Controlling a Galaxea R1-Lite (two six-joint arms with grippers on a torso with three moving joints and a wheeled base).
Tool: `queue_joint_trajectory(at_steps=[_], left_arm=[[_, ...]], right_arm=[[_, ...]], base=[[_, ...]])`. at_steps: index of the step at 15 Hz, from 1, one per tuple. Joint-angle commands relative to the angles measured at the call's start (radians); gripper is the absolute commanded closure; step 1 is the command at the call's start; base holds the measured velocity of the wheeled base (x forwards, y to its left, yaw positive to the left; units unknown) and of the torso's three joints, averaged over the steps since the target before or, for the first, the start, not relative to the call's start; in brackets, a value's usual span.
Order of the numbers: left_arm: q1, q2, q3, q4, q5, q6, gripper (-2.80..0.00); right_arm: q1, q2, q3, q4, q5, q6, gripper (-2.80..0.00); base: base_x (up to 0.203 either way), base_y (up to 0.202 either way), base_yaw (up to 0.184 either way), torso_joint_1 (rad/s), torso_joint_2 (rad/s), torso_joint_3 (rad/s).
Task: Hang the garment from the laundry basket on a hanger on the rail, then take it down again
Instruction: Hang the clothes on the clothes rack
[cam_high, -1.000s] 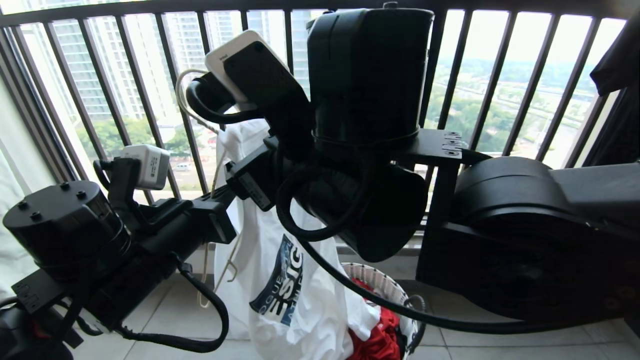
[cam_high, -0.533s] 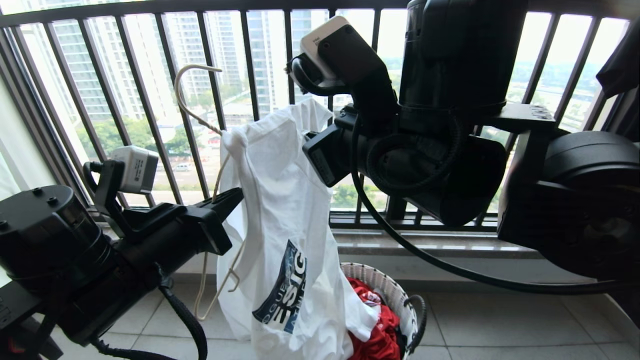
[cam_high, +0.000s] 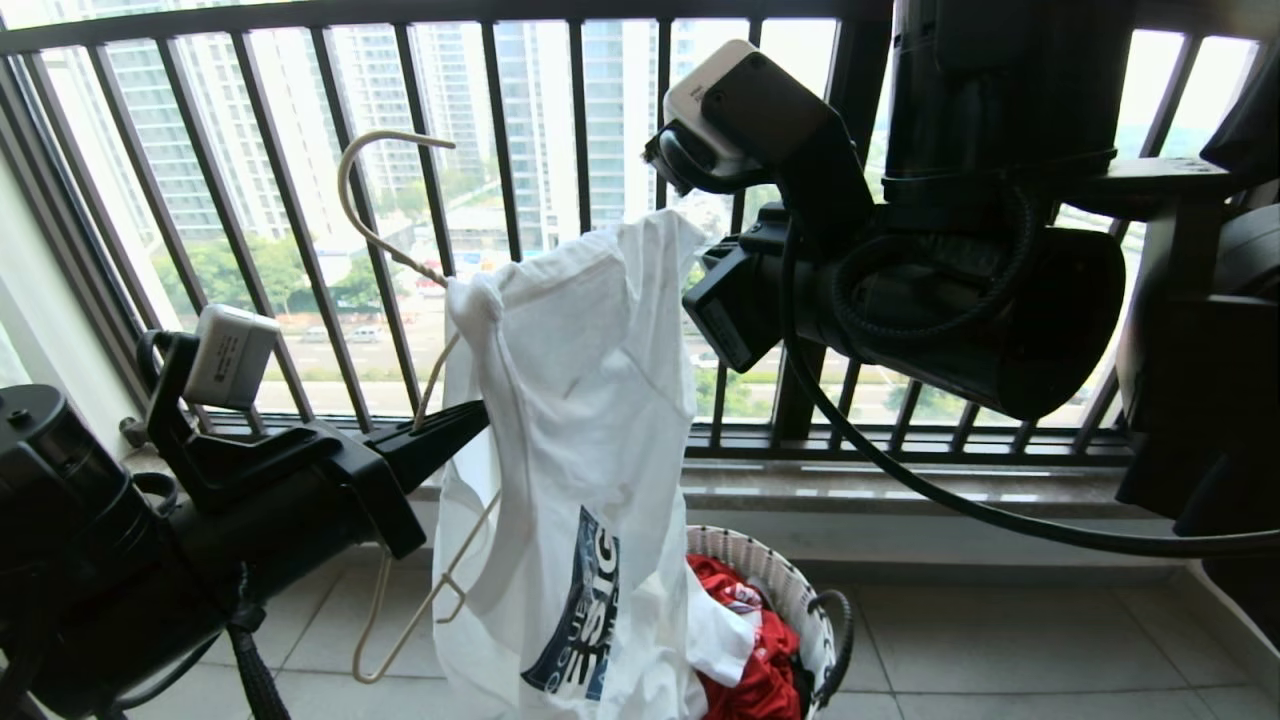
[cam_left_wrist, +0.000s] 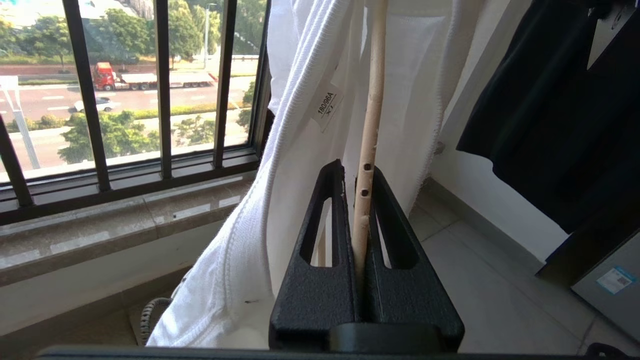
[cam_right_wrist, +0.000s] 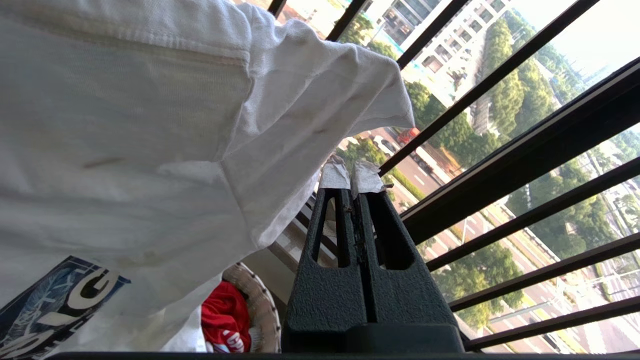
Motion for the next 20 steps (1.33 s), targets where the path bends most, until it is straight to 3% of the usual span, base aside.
queue_joint_trajectory(at_steps=[1,5,11,12,15,20], left_arm=[[0.010,-0.009,-0.008,0.060,-0.060,-0.001,0.00],[0.048,0.017,-0.026,0.083,-0.162,-0.001,0.00],[0.053,0.025,-0.025,0.083,-0.257,-0.001,0.00],[0.053,0.025,-0.023,0.086,-0.259,-0.001,0.00],[0.053,0.008,-0.027,0.131,-0.288,0.000,0.00],[0.051,-0.040,-0.031,0.179,-0.315,-0.001,0.00]], right_arm=[[-0.015,-0.031,-0.014,0.057,0.010,-0.007,0.00],[-0.014,-0.046,-0.041,0.146,0.024,-0.009,0.00],[-0.032,-0.046,-0.169,0.417,0.108,-0.045,0.00],[-0.040,-0.037,-0.202,0.456,0.118,-0.057,-2.80],[-0.052,0.004,-0.272,0.536,0.135,-0.077,-2.80],[-0.095,0.052,-0.359,0.708,0.298,-0.166,-2.80]], base=[[0.000,0.000,0.000,0.000,0.00,0.000],[0.000,0.000,0.000,0.000,0.00,0.000],[0.000,0.000,0.000,0.000,0.00,0.000],[0.000,0.000,0.000,0.000,0.00,0.000],[0.000,0.000,0.000,0.000,0.00,0.000],[0.000,0.000,0.000,0.000,0.00,0.000]])
